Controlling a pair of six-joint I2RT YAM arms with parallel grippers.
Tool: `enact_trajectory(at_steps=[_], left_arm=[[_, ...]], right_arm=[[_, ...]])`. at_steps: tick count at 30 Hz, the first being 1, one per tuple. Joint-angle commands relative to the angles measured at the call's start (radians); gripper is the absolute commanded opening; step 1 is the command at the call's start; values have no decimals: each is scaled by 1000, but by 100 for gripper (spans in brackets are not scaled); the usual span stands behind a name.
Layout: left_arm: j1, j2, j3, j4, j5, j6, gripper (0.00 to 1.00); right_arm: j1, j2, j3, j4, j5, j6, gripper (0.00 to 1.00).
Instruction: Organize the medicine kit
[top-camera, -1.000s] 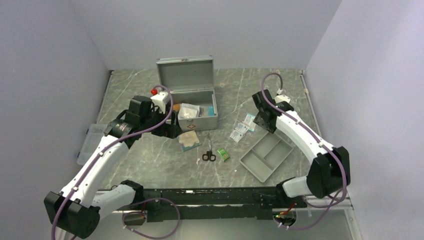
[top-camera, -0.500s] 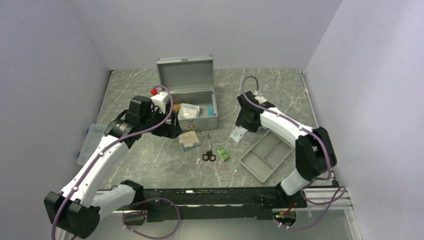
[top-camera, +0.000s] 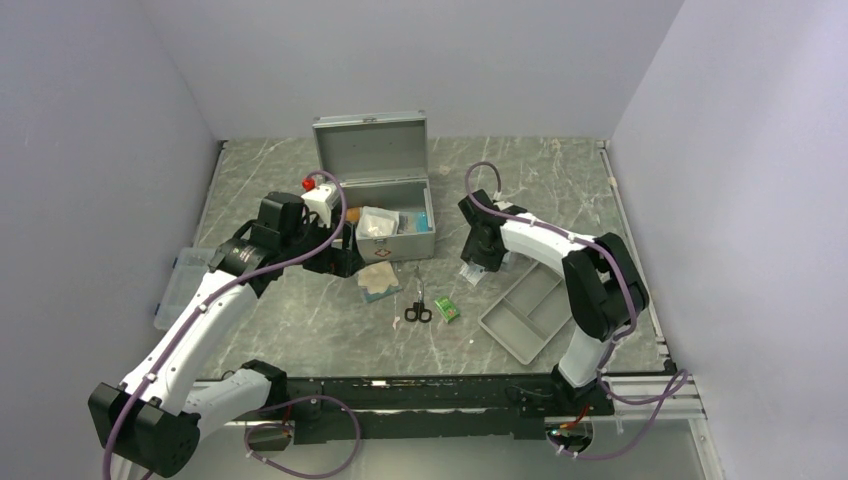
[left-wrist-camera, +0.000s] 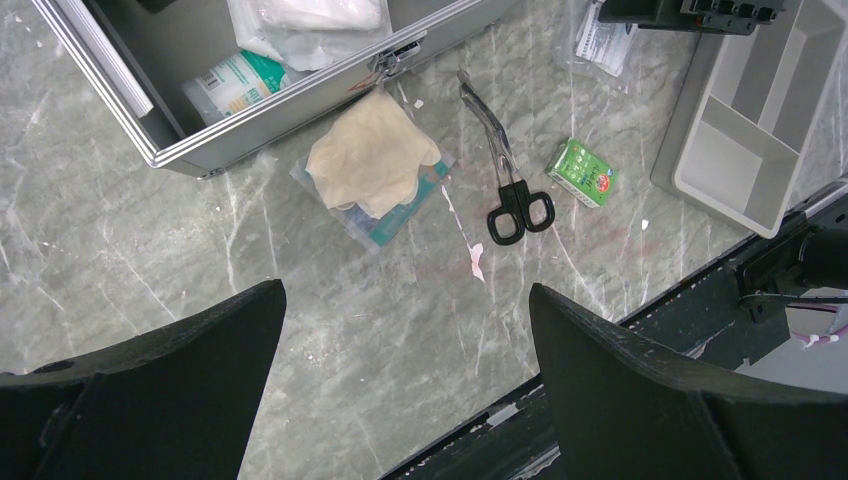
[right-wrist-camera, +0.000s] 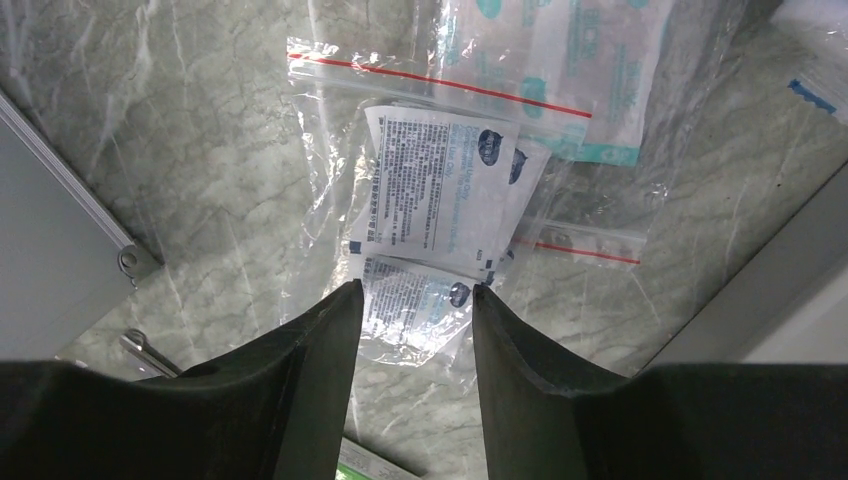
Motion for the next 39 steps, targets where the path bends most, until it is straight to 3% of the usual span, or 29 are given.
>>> enact_trajectory(at_steps=[1,9,18,30,39], left_arm=[[-4,-9,0,11,-8,0,99],[-4,-9,-2,11,-10,1,99],[-4,-8,-1,9,-10,0,99],[-3,-9,0,9,-11,2,99],[-3,-11,0,11,-7,0,99]], right_arm=[[0,17,38,29,5,25,47],[-1,56,37,30,6,26,38],[0,43,32,33,-1,13,0],[88,-112,94,-77,101,-107,0],[110,-322,5,-186,175,-200,0]])
